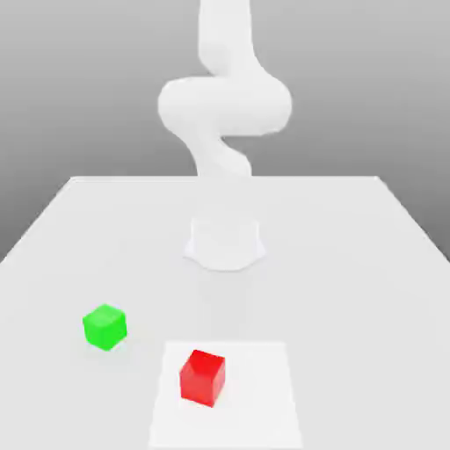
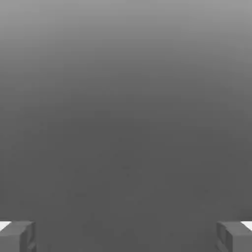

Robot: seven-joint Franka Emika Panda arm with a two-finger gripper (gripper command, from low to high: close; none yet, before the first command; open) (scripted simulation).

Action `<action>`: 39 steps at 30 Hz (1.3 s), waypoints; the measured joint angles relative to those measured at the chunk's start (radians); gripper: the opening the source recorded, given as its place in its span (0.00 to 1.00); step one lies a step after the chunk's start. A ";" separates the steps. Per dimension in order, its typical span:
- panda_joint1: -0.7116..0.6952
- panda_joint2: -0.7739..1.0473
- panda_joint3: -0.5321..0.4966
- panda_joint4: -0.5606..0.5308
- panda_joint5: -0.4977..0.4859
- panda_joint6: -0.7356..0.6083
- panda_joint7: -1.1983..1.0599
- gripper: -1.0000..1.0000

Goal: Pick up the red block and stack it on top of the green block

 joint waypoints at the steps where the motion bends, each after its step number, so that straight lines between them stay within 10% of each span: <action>1: -0.006 0.040 0.002 -0.019 -0.001 0.021 0.014 0.50; 26: -0.089 0.950 0.015 -0.338 -0.016 0.572 0.262 0.50; 27: -0.086 0.978 0.011 -0.334 -0.018 0.596 0.264 0.00; 39: -0.094 0.824 0.022 -0.357 -0.006 0.466 0.255 0.00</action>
